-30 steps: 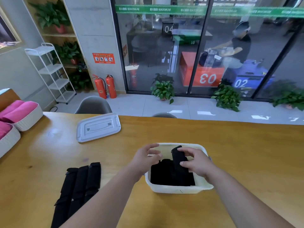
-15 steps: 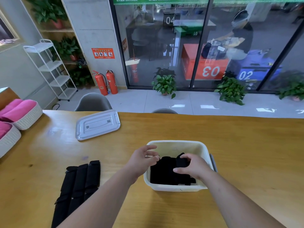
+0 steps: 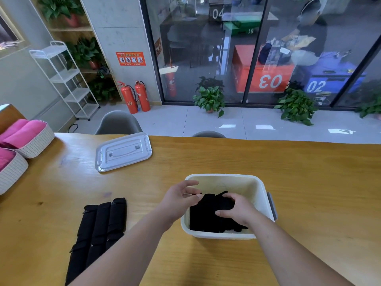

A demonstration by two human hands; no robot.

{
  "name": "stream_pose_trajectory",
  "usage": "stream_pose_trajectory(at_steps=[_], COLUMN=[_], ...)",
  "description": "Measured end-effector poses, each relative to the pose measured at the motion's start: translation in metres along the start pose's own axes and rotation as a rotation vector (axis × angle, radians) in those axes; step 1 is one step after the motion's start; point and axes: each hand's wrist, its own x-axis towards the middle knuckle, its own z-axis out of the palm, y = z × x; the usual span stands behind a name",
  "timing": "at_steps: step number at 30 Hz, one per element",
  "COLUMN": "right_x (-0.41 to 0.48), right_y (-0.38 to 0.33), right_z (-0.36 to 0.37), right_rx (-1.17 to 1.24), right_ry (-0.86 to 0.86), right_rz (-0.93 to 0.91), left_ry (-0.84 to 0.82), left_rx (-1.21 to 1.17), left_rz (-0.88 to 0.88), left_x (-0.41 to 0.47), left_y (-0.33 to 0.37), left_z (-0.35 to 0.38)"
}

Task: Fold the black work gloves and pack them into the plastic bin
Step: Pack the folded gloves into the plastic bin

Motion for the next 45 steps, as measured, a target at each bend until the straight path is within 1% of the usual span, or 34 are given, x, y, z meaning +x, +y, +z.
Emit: stream_pose_trajectory(at_steps=[7,13,19,22,27,31,35,40,45], right_x=[0.003,-0.001,-0.009,-0.009,-0.007,-0.007,-0.008,-0.008,-0.011], right_y=[0.001,-0.004,-0.007,-0.010,-0.011,-0.011,-0.012,-0.006,-0.021], right_z=[0.003,0.000,0.003,0.005,0.005,0.008,0.009,0.014,0.006], right_rx=[-0.075,-0.210,-0.331,-0.352,-0.403,-0.412,-0.379,-0.289,-0.241], right_ry=[-0.006,0.035,0.062,0.058,0.105,0.081,0.129,-0.038,-0.037], right_rz=[-0.014,-0.039,-0.006,0.016,0.027,0.017,-0.002,0.005,-0.018], left_ry=[-0.006,-0.005,-0.002,-0.002,0.000,0.000,0.000,-0.003,-0.010], left_rx=[-0.011,-0.004,-0.004,0.003,0.011,0.010,0.001,-0.003,-0.009], left_rz=[0.010,0.009,0.004,0.007,0.018,0.014,0.010,0.002,0.007], left_x=[0.001,0.001,0.000,0.000,-0.001,0.002,0.004,0.004,0.002], left_y=[0.000,0.000,0.001,0.002,0.001,-0.001,-0.003,-0.005,-0.004], left_z=[-0.001,-0.001,0.000,0.001,0.001,0.000,-0.001,-0.001,-0.005])
